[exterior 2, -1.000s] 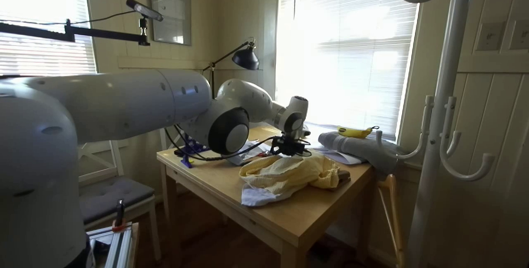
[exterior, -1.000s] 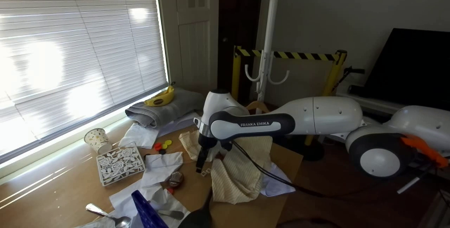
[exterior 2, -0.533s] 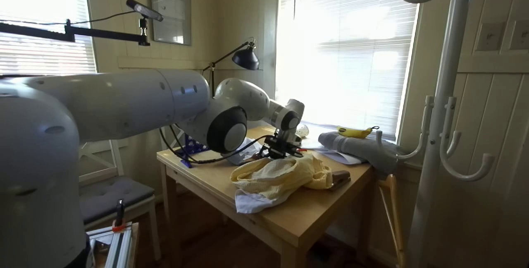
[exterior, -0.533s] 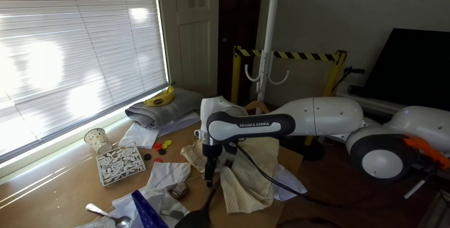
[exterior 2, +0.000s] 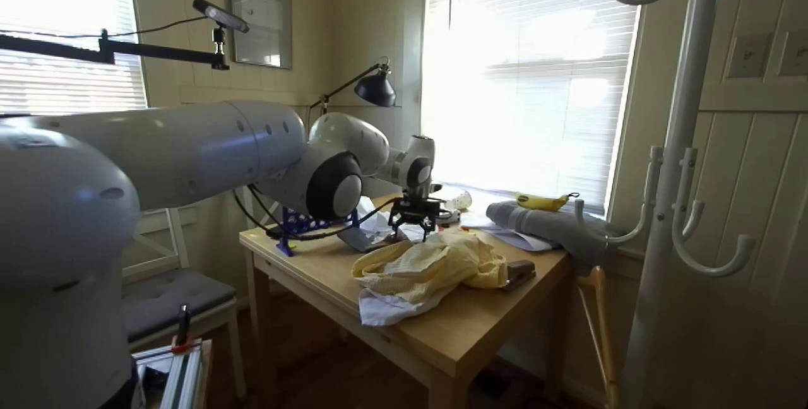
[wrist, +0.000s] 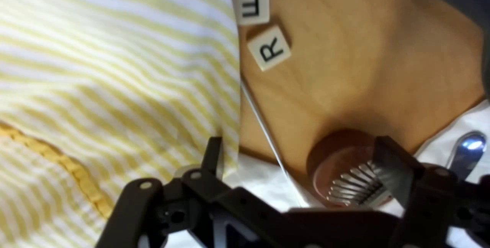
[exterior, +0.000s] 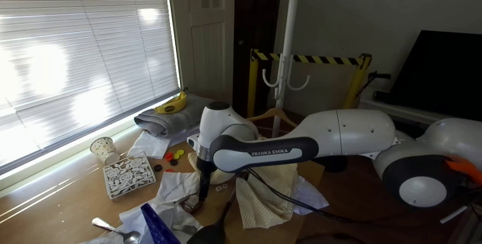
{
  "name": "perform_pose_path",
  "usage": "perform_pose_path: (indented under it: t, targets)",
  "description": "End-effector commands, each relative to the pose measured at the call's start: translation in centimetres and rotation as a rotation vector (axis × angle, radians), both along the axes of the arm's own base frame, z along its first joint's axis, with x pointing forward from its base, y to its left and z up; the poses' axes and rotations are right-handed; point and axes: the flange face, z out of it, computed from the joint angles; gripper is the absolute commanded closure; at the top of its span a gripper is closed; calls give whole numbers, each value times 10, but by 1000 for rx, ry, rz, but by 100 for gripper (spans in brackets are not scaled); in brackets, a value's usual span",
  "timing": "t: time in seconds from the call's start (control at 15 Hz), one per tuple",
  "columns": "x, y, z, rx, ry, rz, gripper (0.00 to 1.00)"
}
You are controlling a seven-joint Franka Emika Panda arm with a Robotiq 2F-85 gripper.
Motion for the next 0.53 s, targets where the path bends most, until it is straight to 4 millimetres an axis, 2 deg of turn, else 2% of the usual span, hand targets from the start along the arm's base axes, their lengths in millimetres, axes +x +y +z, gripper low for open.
perform_pose_path:
  t: [0.0, 0.2, 0.47]
  targets:
    - [-18, 22, 11, -128, -89, 111, 0]
    - [-25, 30, 9, -201, -147, 187, 0]
    - [-25, 21, 2, -253, -120, 297, 0]
